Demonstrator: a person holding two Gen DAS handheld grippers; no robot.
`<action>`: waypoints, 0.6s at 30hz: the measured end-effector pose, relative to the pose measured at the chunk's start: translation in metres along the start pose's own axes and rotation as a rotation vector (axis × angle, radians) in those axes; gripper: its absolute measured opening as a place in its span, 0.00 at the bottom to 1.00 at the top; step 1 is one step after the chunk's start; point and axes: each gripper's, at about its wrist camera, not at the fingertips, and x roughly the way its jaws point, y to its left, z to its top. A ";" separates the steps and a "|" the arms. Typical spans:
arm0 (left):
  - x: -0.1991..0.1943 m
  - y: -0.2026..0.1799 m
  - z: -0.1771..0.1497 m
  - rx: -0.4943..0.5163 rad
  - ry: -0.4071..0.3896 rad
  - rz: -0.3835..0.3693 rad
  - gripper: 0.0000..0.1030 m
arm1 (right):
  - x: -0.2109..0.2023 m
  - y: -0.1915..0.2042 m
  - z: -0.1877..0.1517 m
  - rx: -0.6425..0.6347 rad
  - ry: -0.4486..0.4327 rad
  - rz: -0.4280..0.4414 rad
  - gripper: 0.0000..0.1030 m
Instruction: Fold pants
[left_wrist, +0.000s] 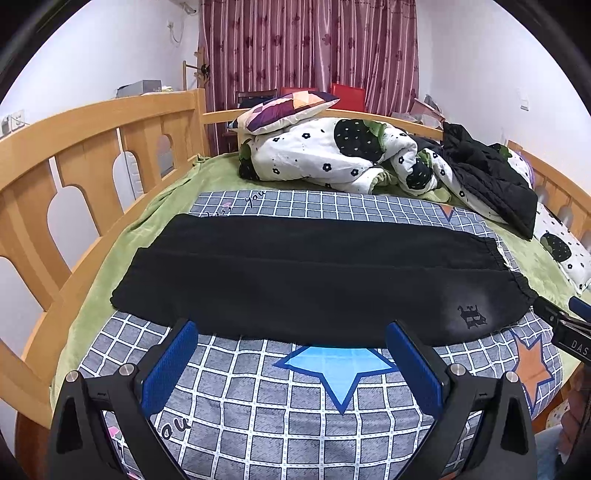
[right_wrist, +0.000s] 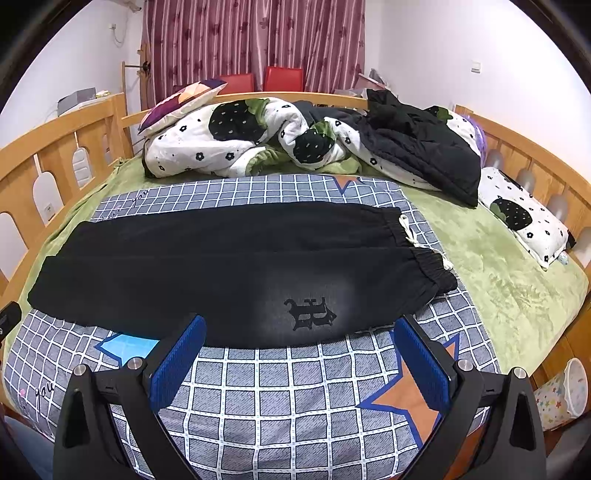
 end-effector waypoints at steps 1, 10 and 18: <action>0.000 0.000 0.000 -0.001 0.001 -0.002 1.00 | 0.000 0.001 0.000 0.000 -0.001 0.001 0.97; 0.001 0.000 0.000 -0.009 0.008 -0.009 1.00 | -0.001 0.000 0.001 -0.001 -0.002 0.001 0.97; -0.001 -0.001 0.001 -0.005 0.007 -0.010 1.00 | -0.002 0.001 0.002 -0.007 -0.005 0.000 0.97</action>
